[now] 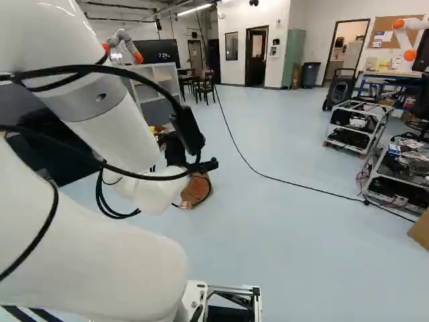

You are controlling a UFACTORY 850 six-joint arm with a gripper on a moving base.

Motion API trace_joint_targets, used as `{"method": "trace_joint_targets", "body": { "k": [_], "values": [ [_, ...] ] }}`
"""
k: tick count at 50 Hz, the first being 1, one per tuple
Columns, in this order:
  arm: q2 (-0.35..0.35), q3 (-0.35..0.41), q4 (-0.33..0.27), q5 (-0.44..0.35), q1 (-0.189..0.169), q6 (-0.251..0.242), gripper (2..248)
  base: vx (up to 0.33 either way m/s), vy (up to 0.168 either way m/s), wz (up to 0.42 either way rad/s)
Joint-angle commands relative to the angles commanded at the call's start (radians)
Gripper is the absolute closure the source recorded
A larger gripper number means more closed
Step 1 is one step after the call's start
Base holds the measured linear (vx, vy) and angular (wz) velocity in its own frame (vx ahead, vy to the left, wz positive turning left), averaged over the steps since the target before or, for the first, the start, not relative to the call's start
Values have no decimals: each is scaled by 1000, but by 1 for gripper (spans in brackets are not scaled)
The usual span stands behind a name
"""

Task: Pick up the grocery bag from the ground

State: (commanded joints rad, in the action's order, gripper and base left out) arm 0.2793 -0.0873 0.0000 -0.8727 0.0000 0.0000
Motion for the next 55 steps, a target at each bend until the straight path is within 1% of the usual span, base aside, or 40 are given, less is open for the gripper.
{"method": "trace_joint_targets", "body": {
  "k": [55],
  "values": [
    [0, 0, 0, 0, 0, 0, 3, 188, 0, -22]
  ]
}}
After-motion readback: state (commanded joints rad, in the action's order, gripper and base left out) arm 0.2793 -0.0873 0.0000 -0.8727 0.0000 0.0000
